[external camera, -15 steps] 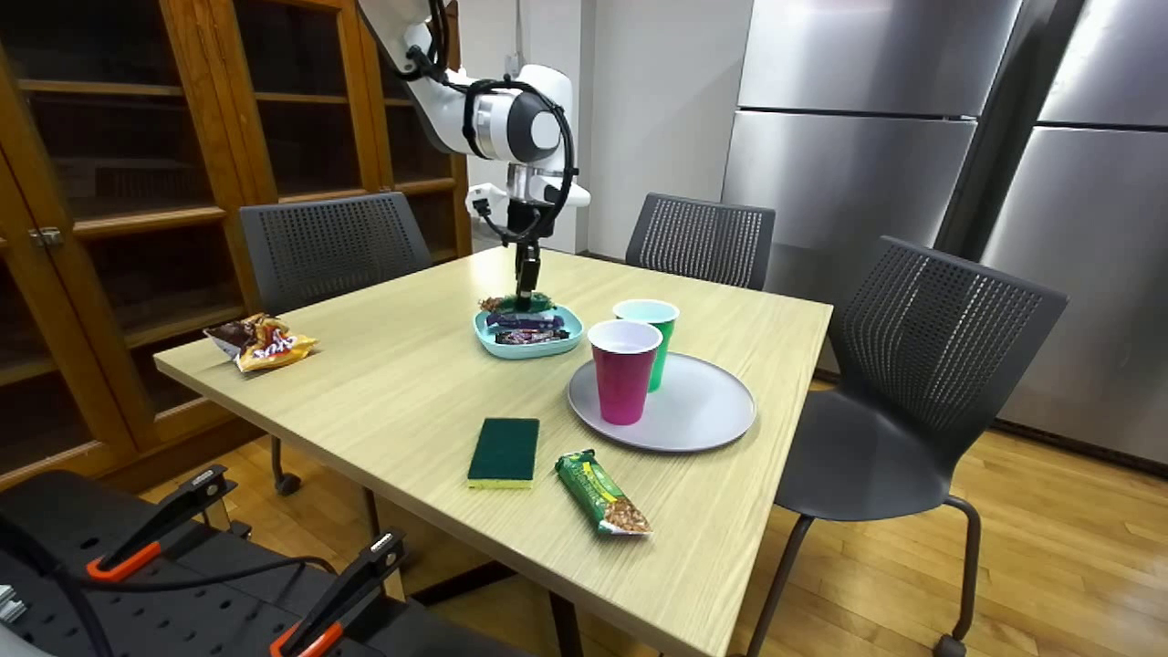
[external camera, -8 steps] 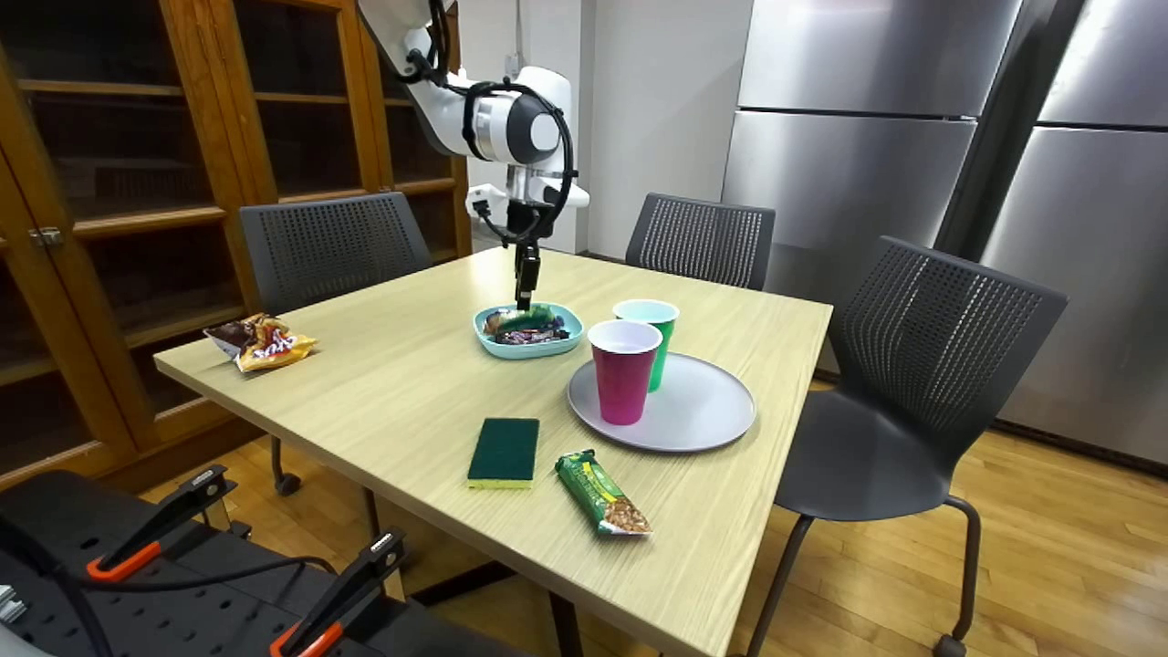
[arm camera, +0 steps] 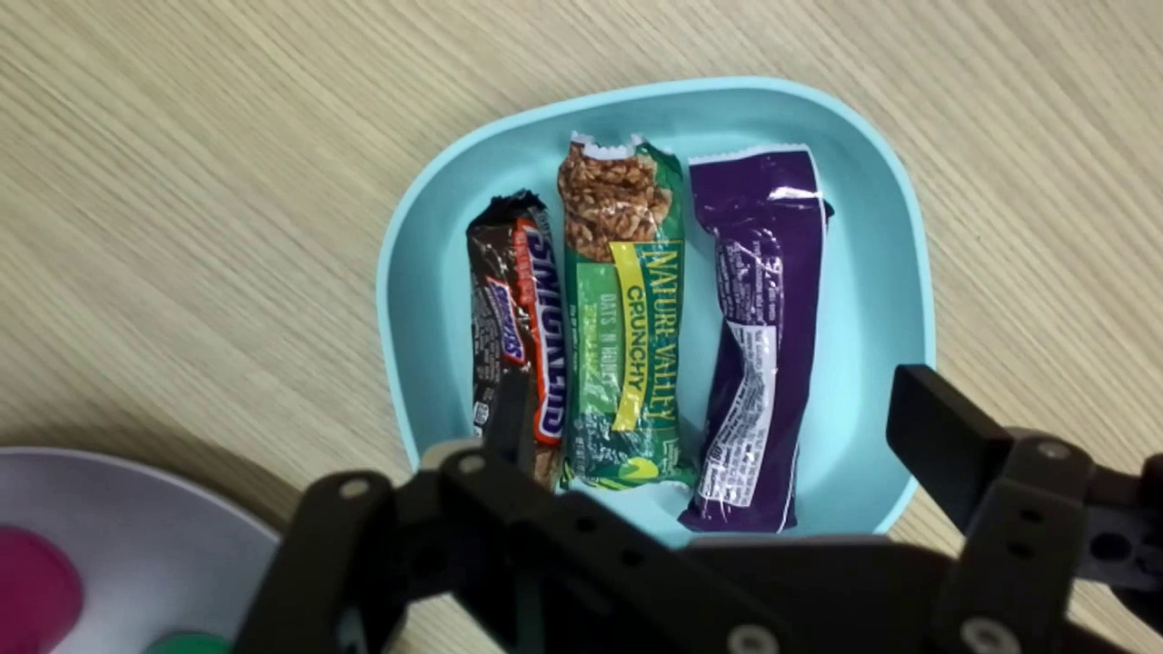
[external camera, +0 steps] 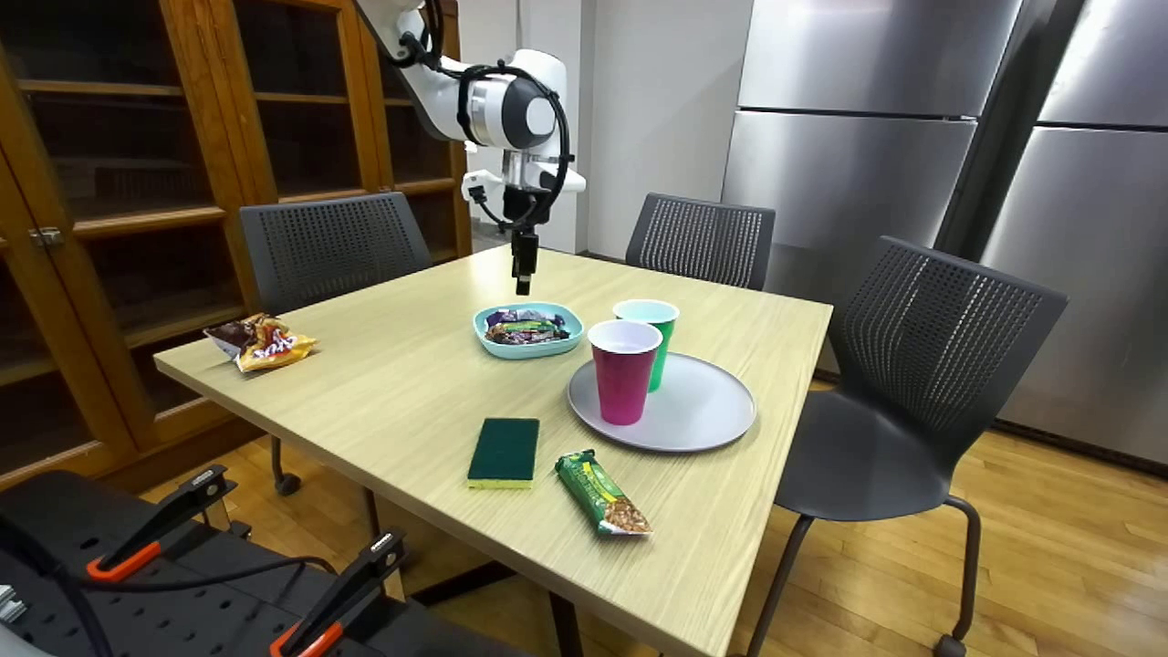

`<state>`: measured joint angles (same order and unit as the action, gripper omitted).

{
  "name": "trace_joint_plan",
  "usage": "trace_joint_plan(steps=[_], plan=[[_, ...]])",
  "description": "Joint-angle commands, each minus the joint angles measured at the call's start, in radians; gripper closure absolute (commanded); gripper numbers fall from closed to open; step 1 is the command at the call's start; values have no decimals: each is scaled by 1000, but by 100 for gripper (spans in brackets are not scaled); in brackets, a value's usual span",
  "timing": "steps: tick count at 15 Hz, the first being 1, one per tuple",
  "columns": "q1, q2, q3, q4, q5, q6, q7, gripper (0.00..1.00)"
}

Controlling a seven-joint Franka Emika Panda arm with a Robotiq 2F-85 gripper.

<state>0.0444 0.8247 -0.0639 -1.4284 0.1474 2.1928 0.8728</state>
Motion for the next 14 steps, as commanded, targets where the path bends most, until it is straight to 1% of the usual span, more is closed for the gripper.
trace_joint_plan(steps=[1, 4, 6, 9, 14], plan=[[5, -100, -3, -94, 7, -9, -22, 0], [8, -155, -2, -157, -4, 2, -51, 0], [5, -187, 2, -200, -12, 2, -102, 0], [-6, -232, 13, -261, -6, -16, -218, 0], [2, -293, -4, -359, -34, 9, -367, 0]])
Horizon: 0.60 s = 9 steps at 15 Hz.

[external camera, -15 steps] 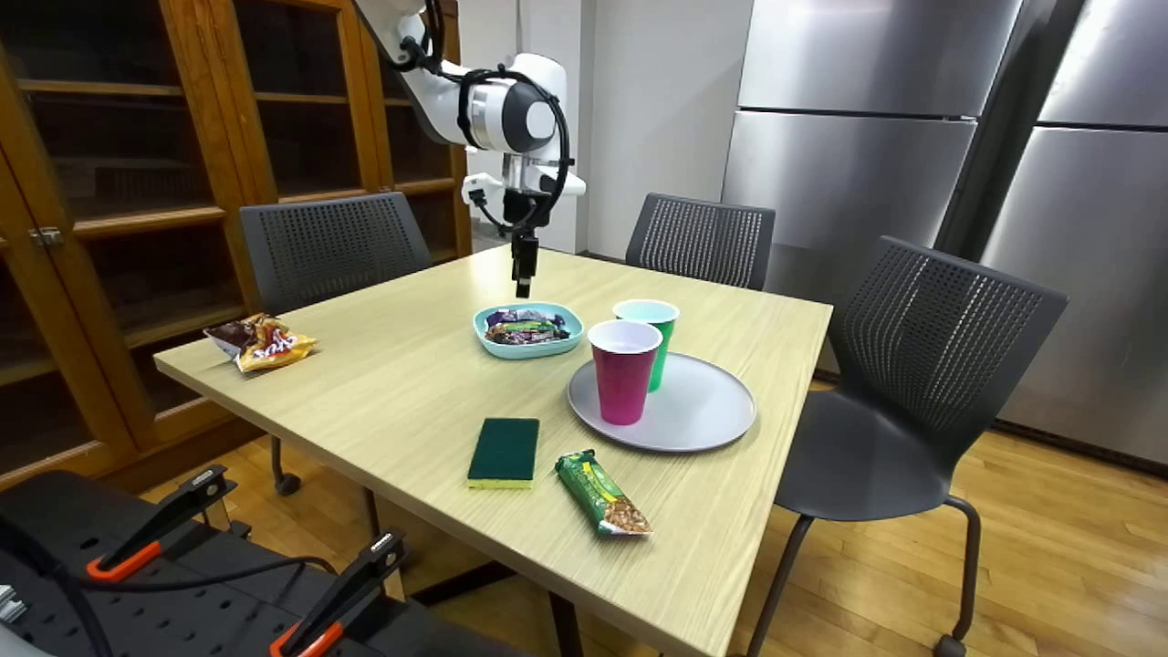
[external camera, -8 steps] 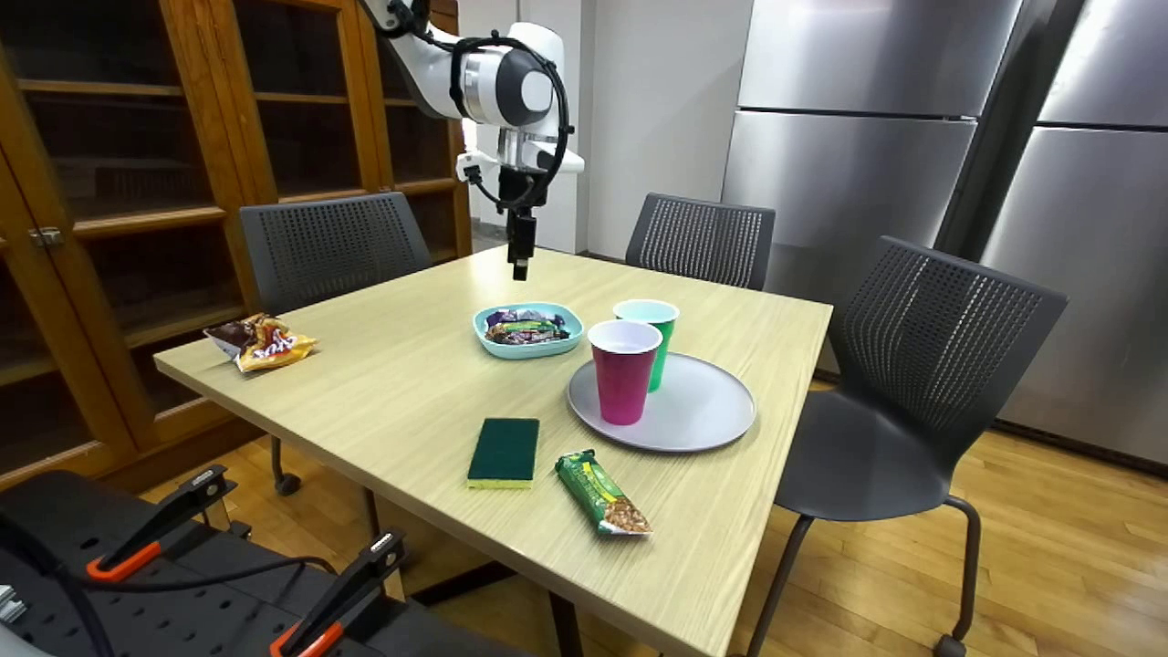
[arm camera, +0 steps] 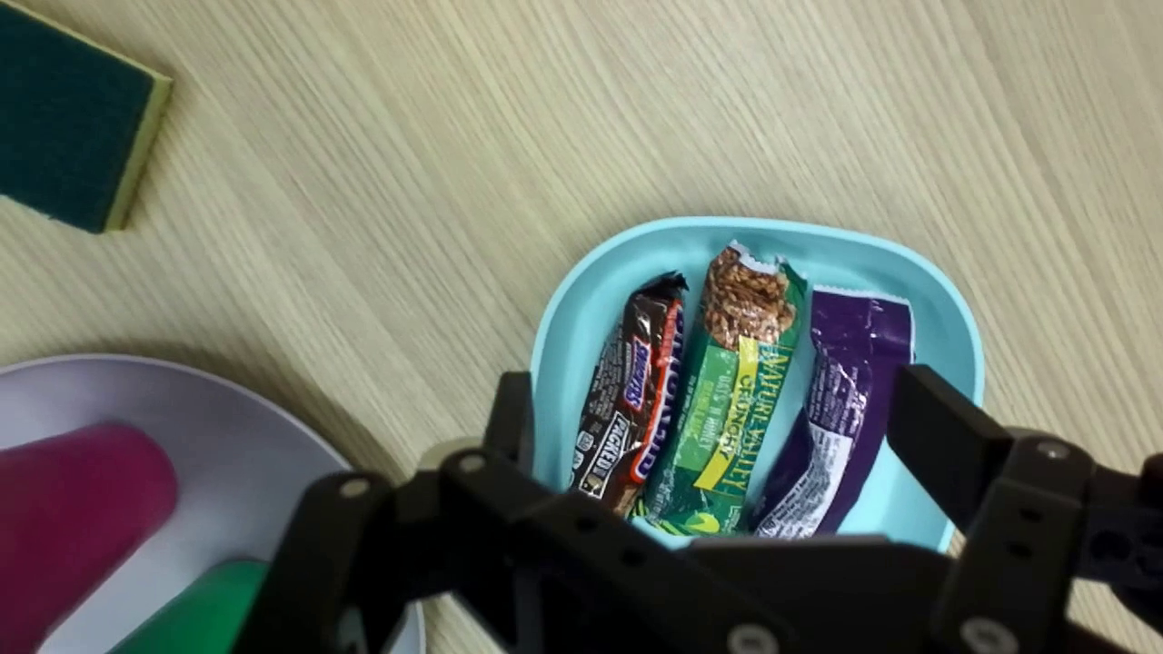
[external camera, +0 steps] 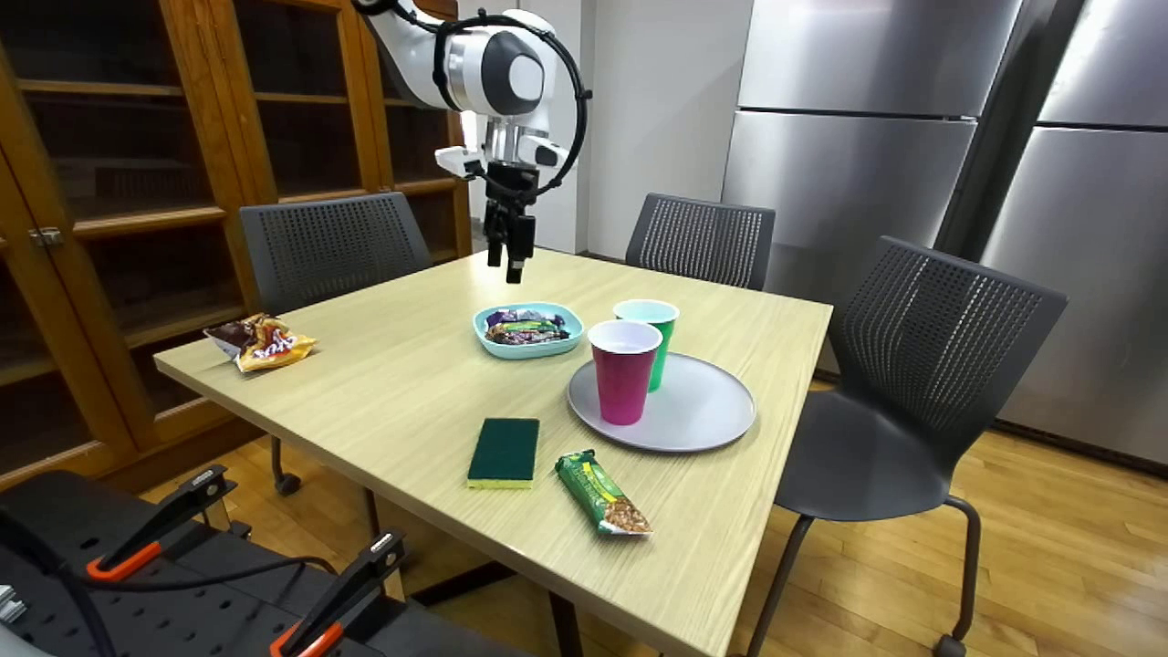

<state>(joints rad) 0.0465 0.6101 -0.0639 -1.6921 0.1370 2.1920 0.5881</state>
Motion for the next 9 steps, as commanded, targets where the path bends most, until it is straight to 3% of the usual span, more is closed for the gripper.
trace_joint_plan(steps=[1, 4, 5, 9], plan=[[1, -89, -7, -114, -31, 13, -109, 0], [8, -118, -15, -161, -72, 30, -167, 0], [3, -57, -11, -87, -41, 5, -128, 0], [2, -54, -12, -92, -44, 6, -131, 0]])
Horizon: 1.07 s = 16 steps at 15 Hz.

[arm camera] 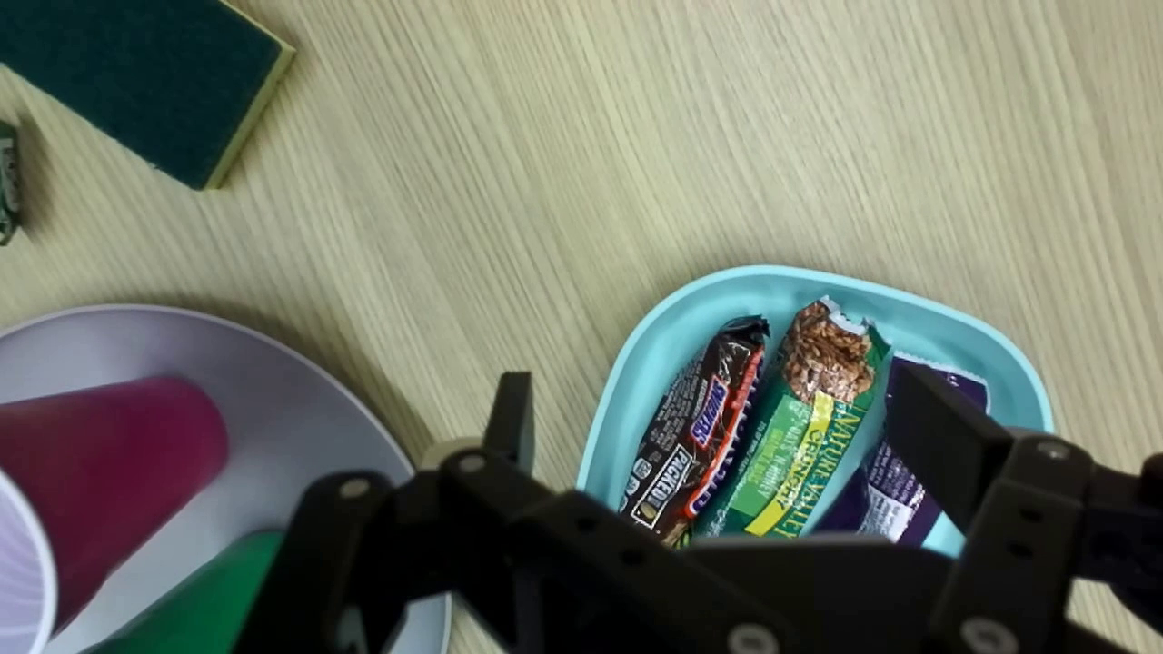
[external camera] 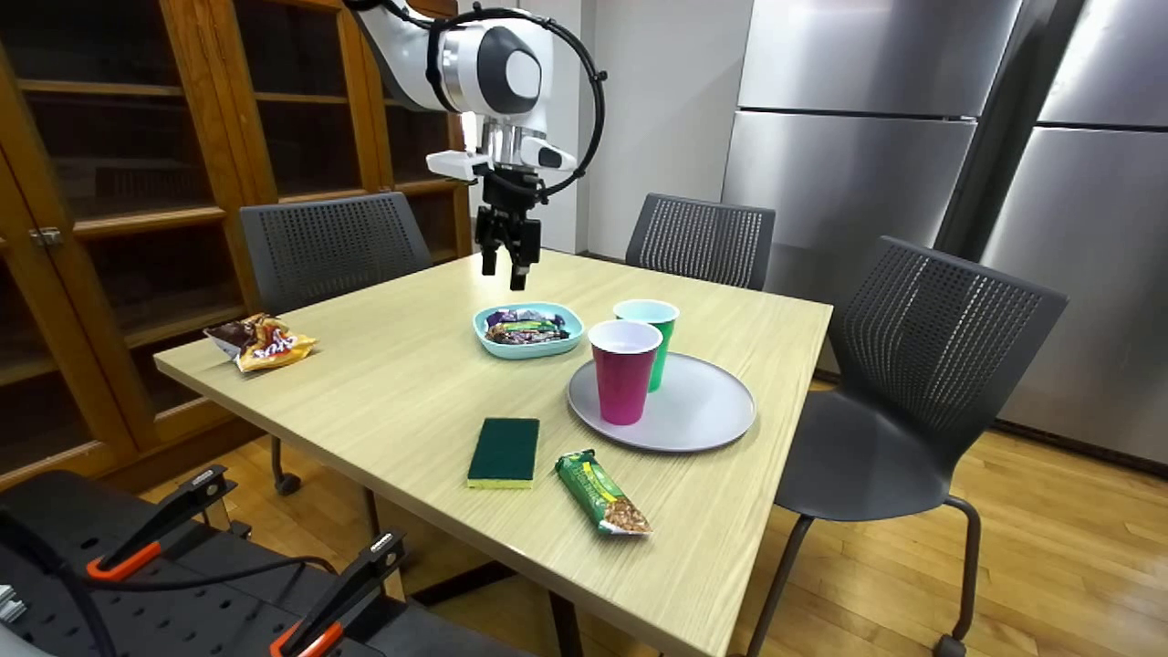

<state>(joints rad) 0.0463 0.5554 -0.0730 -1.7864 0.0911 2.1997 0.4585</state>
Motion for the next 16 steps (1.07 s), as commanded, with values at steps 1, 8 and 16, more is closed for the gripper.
trace_joint_plan(steps=[1, 8, 16], plan=[[3, 1, -3, 2, 2, -2, -2, 0], [12, -99, -10, -148, -84, 145, -107, 0], [-19, -311, -6, -476, -171, 436, -301, 0]])
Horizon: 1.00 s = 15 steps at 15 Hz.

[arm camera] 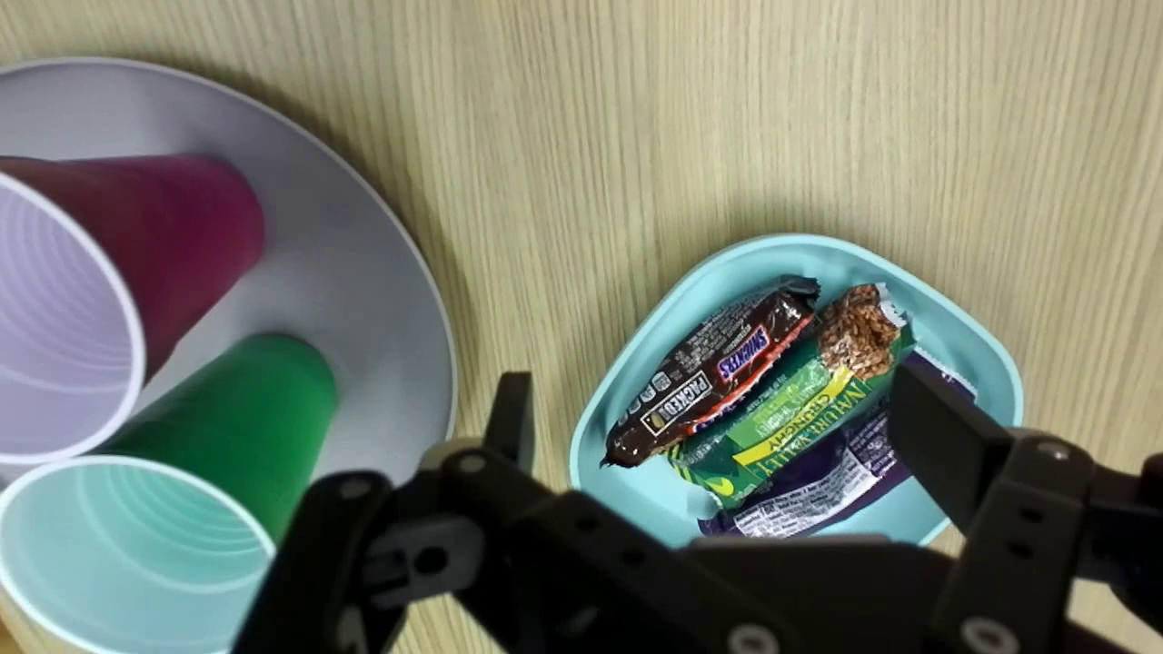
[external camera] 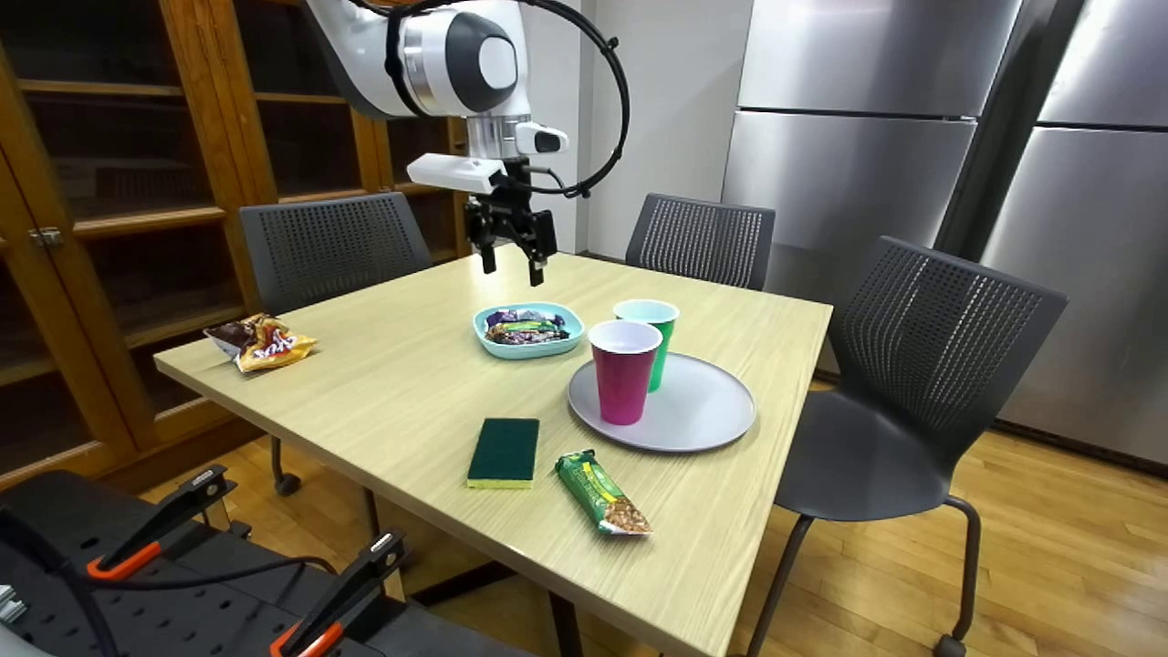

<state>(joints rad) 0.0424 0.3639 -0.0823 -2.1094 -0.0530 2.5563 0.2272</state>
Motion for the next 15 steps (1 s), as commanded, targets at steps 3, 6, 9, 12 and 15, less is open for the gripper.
trace_joint_plan(steps=[3, 6, 9, 12, 15], plan=[[-33, -183, 14, -253, -6, 142, -141, 0], [-49, -226, 16, -321, 5, 166, -206, 0], [-71, -253, 10, -359, 1, 147, -273, 0], [-98, -270, 9, -379, 9, 117, -354, 0], [-130, -268, -2, -380, -6, 110, -461, 0]])
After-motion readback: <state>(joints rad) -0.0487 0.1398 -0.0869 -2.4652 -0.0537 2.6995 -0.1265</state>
